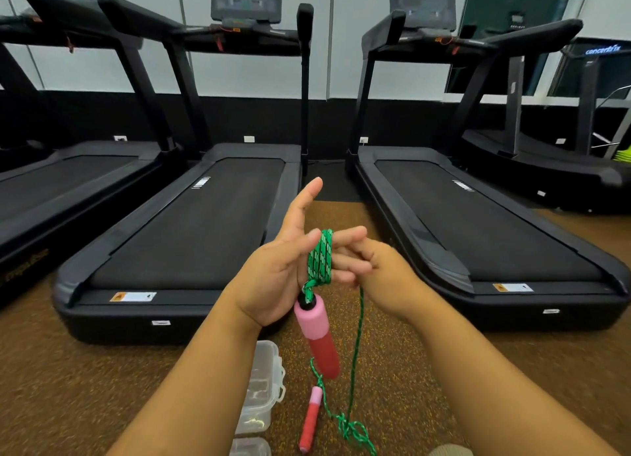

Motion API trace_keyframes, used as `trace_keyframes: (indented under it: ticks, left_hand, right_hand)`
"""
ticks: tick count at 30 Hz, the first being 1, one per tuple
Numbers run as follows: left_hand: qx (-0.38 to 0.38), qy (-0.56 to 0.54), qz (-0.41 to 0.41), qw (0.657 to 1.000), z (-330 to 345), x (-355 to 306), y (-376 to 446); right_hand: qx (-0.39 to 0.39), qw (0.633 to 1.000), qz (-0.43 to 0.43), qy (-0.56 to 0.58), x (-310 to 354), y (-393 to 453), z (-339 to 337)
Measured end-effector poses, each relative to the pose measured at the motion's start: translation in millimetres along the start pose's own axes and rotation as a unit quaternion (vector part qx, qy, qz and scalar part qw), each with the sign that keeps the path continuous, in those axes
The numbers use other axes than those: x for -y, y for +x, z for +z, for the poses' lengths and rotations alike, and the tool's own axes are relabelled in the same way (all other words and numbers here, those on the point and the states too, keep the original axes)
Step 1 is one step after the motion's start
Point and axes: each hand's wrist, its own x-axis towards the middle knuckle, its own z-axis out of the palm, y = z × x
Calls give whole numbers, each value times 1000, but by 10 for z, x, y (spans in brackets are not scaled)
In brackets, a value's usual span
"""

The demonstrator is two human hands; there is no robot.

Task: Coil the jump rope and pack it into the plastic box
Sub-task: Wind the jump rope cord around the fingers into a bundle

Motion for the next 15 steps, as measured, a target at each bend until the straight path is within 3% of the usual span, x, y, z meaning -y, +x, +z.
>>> trace_keyframes:
  ticks: [4, 11, 15]
  left_hand:
    - [-30, -20, 12, 999, -51, -1, 17]
    - [-68, -32, 35, 997, -149, -52, 11]
    - [-78, -13, 34, 996, -207, -38, -4]
  right_hand:
    - [8, 991, 11, -130, -93, -109, 176]
    - [85, 961, -29, -262, -128, -304, 334]
    - [86, 941, -56, -323, -26, -392, 317]
